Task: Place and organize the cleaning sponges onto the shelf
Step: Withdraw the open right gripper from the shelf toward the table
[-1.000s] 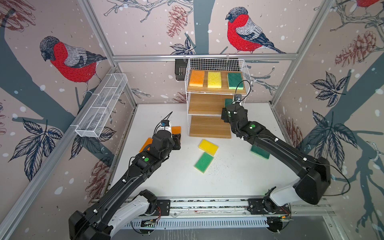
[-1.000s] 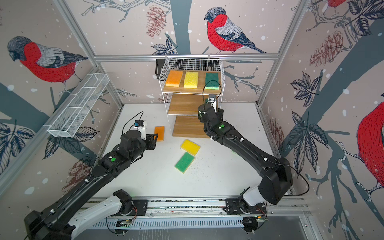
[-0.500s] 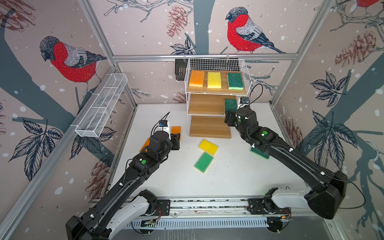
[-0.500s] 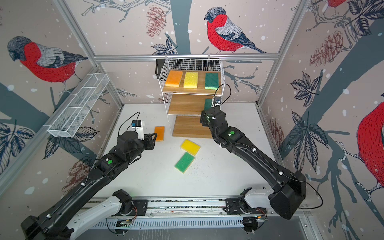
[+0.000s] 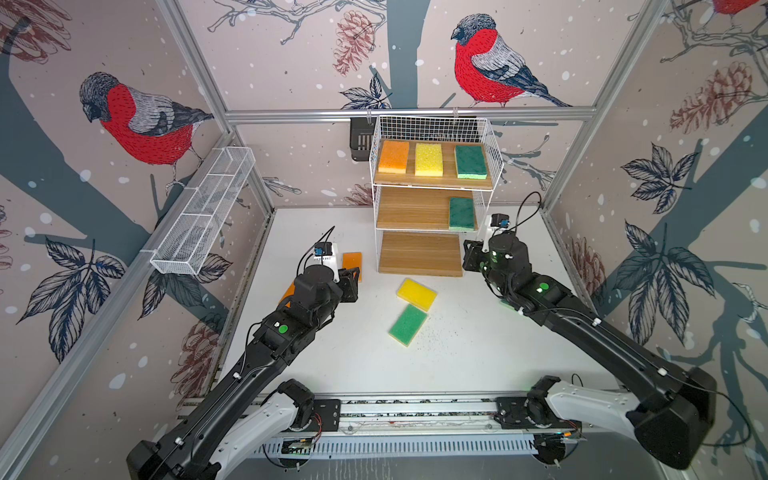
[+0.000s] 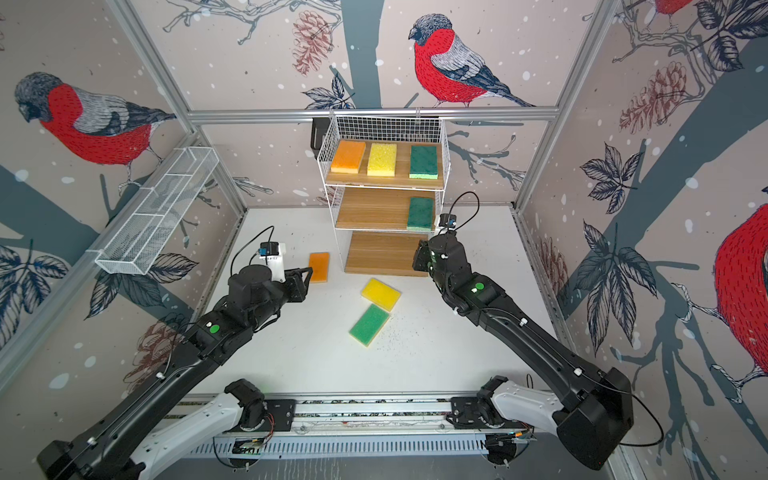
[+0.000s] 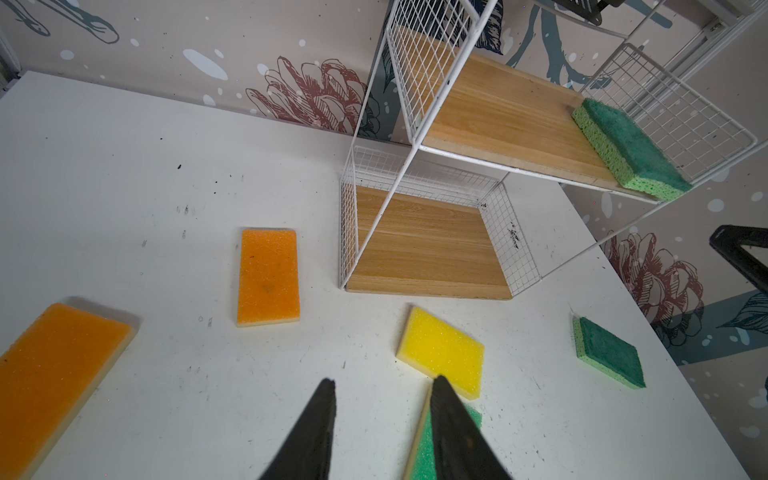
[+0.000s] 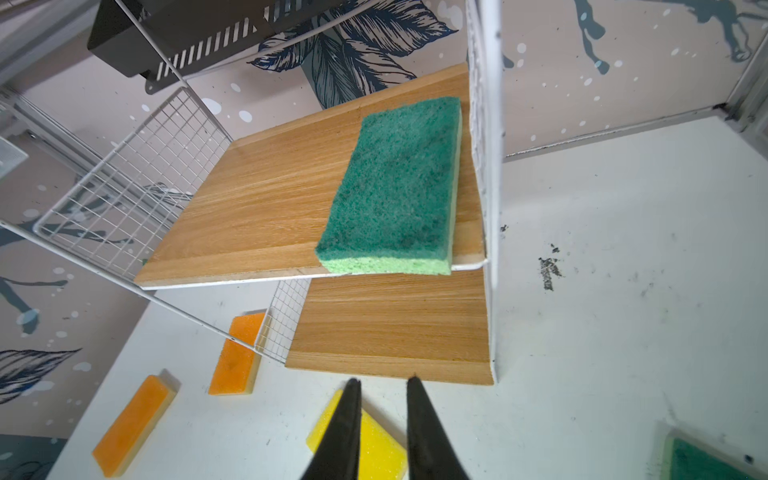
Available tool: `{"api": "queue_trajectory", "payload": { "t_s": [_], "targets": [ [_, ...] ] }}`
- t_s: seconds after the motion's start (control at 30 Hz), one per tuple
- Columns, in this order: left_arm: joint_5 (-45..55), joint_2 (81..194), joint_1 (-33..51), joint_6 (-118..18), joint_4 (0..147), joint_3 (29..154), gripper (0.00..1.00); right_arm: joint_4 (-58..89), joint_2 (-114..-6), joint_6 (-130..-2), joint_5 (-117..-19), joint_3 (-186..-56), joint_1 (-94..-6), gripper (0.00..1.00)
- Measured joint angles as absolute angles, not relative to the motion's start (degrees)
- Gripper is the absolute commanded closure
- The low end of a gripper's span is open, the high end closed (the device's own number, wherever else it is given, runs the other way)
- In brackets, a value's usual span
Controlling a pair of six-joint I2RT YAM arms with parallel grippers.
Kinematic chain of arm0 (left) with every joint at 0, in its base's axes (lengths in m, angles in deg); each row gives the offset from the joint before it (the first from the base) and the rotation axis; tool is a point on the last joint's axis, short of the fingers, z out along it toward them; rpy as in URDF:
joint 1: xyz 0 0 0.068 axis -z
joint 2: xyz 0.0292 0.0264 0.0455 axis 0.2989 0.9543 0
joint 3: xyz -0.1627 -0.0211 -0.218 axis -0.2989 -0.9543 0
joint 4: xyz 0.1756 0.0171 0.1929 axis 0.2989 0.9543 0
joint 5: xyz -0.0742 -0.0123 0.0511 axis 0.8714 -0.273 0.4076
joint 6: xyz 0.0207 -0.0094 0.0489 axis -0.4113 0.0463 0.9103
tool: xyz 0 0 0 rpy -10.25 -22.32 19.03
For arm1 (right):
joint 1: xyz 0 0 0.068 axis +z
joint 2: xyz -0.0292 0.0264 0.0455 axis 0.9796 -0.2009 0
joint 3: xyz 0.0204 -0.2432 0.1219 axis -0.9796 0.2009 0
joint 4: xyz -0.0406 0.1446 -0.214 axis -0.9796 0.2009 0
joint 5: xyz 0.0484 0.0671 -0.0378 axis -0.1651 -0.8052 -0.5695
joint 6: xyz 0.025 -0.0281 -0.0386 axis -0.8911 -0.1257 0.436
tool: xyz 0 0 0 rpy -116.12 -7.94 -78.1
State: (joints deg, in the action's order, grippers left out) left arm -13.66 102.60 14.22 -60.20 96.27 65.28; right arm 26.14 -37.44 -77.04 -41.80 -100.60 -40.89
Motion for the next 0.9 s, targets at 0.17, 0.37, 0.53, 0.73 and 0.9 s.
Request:
{"api": "queue_trajectory", "payload": {
  "t_s": [0.17,0.37,0.53,0.73,0.9],
  "targets": [
    [-13.71,102.14,14.22,-60.18,96.20,64.91,0.60,22.12,-37.62,-80.89,-46.61,-99.00,-44.04,0.81],
    [-13.79,102.05,14.22,-60.13,95.88,64.78,0.60,18.86,-38.69,-83.73,-50.13,-98.85,-45.64,0.82],
    [-13.79,102.40,14.22,-60.05,94.87,64.61,0.60,16.63,-39.85,-85.83,-50.48,-98.26,-46.56,0.82],
    [-13.79,102.90,14.22,-60.02,94.04,64.48,0.61,14.31,-40.92,-87.75,-50.78,-97.37,-46.60,0.84],
    [-13.79,103.28,14.22,-60.02,93.43,64.45,0.61,12.17,-40.63,-89.35,-49.56,-95.92,-46.71,0.84]
  ]
}}
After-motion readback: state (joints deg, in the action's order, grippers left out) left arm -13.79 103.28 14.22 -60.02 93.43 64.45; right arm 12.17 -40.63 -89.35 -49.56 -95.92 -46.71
